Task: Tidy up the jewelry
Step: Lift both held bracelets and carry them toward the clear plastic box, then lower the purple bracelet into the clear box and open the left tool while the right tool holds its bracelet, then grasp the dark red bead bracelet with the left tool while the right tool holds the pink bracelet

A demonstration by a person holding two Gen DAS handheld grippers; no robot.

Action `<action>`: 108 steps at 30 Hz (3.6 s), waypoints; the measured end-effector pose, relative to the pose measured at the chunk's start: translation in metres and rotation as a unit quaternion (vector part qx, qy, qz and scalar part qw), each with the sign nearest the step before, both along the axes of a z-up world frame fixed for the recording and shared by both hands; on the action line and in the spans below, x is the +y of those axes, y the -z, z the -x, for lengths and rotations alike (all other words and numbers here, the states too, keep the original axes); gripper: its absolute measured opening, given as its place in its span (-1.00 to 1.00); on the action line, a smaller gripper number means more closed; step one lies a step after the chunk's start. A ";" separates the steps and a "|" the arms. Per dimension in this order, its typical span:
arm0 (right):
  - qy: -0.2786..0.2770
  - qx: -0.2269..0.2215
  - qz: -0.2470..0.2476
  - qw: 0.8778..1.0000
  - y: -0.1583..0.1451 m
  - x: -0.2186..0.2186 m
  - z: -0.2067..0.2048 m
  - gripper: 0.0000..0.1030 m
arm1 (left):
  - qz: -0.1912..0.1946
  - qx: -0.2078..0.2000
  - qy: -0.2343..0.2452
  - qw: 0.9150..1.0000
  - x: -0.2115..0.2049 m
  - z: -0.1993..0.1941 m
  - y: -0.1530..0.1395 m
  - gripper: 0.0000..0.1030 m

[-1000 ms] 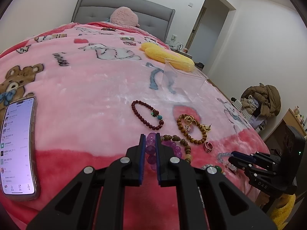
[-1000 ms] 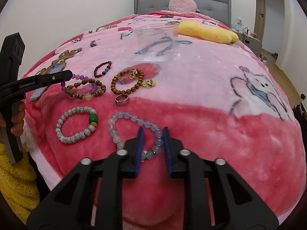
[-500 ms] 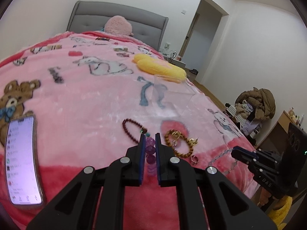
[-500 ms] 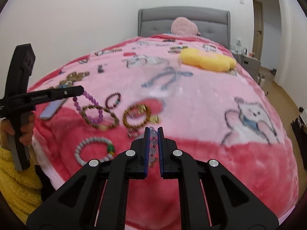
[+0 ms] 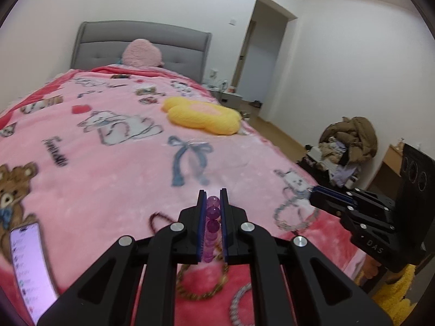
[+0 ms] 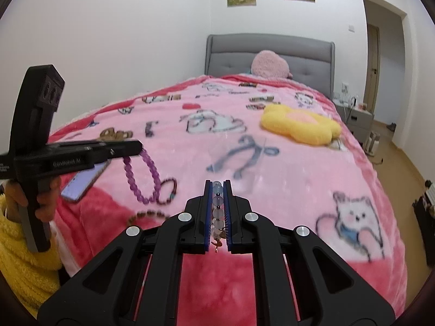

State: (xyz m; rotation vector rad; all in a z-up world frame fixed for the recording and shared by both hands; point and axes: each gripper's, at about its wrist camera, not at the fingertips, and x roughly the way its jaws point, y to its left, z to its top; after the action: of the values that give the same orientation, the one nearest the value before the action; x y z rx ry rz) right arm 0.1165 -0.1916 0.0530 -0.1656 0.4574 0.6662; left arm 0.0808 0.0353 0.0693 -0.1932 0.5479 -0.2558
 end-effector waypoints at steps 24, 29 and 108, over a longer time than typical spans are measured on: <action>0.007 0.045 0.016 0.999 -0.023 0.052 -0.134 -0.85 | 0.000 0.043 0.040 0.998 -0.015 -0.140 -0.025 -0.82; 0.005 0.068 0.020 0.997 -0.005 0.053 -0.145 -0.85 | -0.003 0.066 0.041 0.997 -0.019 -0.151 -0.002 -0.82; -0.047 0.103 0.094 0.989 0.071 0.025 -0.057 -0.85 | -0.070 0.152 -0.043 0.985 0.021 -0.061 0.064 -0.90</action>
State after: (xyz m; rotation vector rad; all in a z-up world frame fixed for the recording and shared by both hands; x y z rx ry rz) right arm 0.1732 -0.1667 -0.0179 -0.2990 0.7160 0.7354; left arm 0.1416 0.0563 0.0053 -0.1203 0.8555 -0.1025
